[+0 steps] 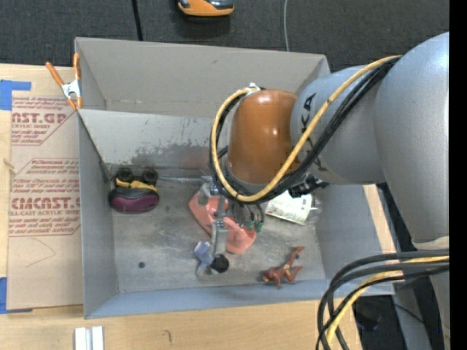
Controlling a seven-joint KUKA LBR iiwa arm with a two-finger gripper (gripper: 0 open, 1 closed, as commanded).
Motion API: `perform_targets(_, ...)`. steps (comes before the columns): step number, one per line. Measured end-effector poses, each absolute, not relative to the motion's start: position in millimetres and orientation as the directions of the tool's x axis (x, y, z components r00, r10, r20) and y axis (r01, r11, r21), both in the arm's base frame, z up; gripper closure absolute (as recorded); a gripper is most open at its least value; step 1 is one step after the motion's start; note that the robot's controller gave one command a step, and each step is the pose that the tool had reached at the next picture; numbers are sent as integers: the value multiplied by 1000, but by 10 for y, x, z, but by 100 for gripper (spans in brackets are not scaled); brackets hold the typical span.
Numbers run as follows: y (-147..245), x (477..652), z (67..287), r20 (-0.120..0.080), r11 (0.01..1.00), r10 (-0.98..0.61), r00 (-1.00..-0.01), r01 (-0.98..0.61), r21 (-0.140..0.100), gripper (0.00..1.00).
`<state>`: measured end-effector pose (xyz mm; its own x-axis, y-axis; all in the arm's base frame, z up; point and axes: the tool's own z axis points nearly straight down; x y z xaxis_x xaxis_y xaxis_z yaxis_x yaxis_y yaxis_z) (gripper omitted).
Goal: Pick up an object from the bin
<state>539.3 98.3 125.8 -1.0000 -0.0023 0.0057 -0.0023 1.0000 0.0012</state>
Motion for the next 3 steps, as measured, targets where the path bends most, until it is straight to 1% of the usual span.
perform_targets(1,979,5402,1297,2,1000,-1,-1000,-1,2,0)
perform_targets(2,871,5163,1157,-7,997,-80,-997,-80,1,0)
perform_targets(3,701,4952,874,0,948,-318,-948,-318,0,0)
